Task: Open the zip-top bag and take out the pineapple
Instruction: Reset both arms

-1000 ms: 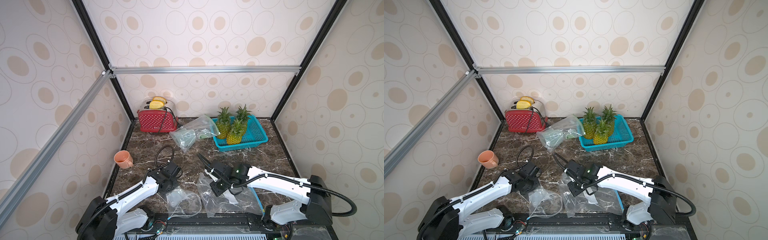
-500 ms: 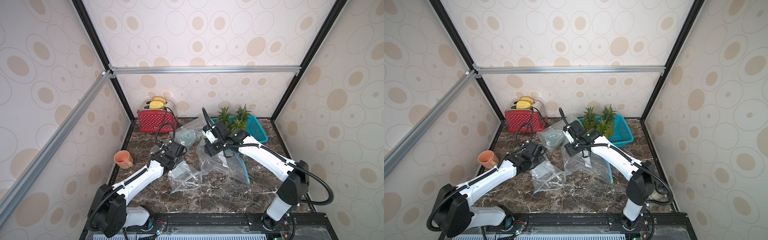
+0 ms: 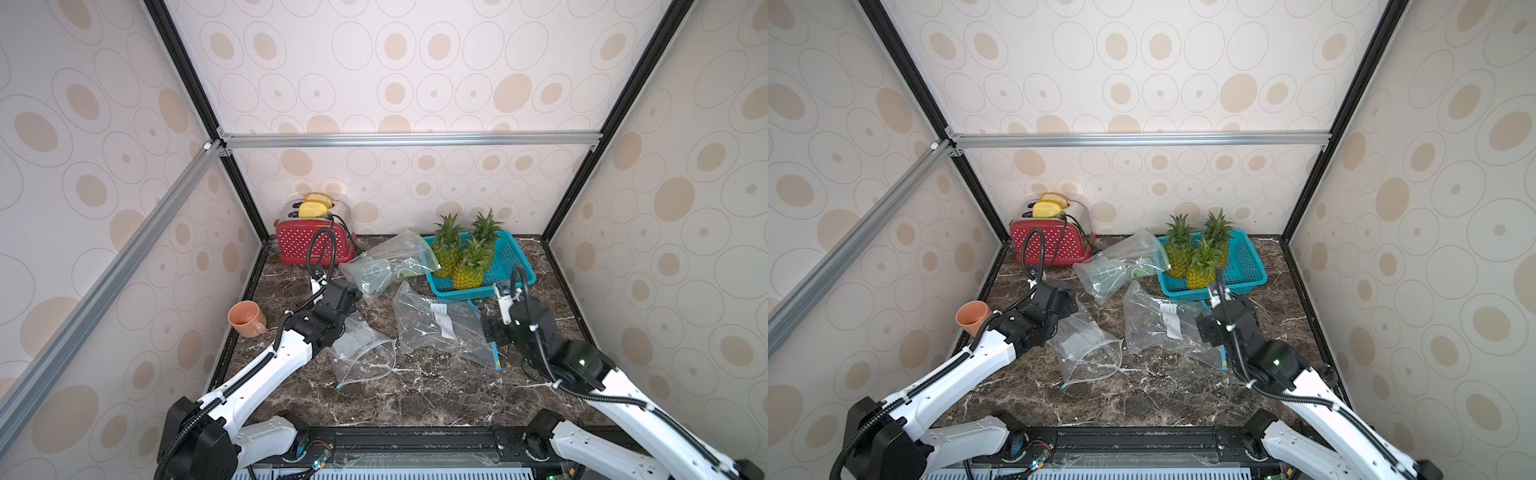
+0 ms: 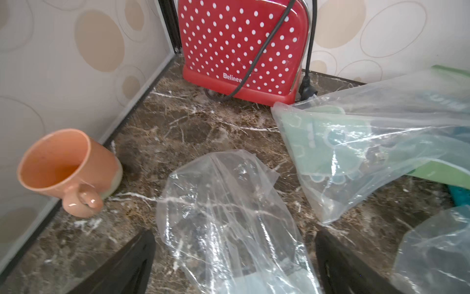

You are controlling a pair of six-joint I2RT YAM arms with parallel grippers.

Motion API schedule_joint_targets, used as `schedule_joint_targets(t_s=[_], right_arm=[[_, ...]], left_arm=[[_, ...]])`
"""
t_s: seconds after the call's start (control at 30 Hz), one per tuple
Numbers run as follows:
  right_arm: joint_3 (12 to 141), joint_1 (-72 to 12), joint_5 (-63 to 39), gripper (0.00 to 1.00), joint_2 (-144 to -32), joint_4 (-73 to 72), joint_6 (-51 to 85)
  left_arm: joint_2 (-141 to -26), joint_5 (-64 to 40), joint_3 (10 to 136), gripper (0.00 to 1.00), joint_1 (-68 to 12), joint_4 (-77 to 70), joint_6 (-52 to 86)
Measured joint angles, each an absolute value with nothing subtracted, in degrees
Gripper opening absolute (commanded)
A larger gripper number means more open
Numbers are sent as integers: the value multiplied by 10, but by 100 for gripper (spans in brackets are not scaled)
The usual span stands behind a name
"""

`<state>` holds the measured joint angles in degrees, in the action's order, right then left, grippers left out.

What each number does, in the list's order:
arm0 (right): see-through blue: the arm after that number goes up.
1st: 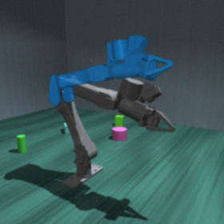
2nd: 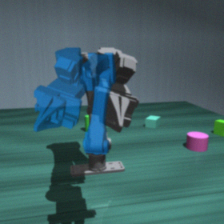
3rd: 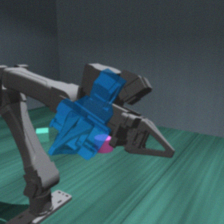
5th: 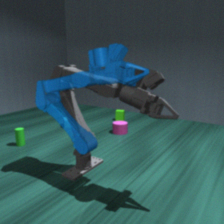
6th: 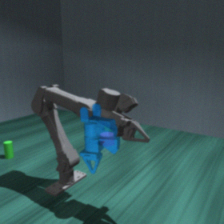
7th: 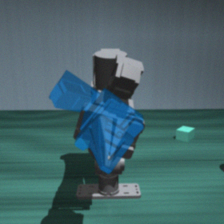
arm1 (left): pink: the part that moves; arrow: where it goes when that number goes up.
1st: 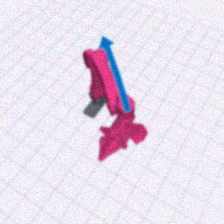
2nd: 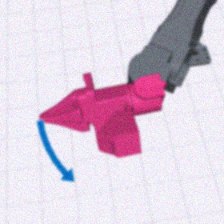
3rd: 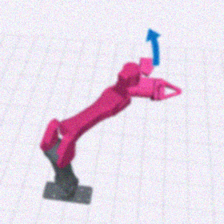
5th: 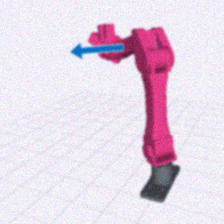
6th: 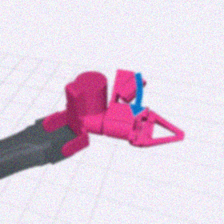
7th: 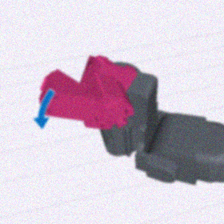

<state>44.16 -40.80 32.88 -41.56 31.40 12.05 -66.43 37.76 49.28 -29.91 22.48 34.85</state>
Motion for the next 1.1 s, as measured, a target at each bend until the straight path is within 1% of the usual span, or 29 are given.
schedule_joint_targets(t_s=[0.07, 0.17, 0.33, 0.47, 0.57, 0.73, 0.9, 1.1], right_arm=[[371, -358, 351, 99, -373, 278, 109], [285, -300, 359, 99, -339, 212, 81], [218, -235, 356, 99, -347, 108, 55], [168, -192, 336, 99, -386, -4, 43], [125, -178, 322, 99, -430, -89, 27], [118, -136, 292, 99, -524, -186, 14], [116, -94, 244, 99, -606, -294, 5], [129, -58, 190, 99, -695, -383, 3]], left_arm=[[-664, 405, 459, 99, -298, 182, 291], [-664, 434, 407, 99, -293, 124, 224], [-647, 458, 320, 99, -267, 21, 154], [-616, 462, 284, 99, -233, -23, 121], [-587, 459, 260, 99, -209, -68, 93], [-573, 433, 198, 99, -161, -130, 88], [-601, 411, 151, 99, -147, -201, 73], [-682, 366, 151, 99, -124, -328, 45]])
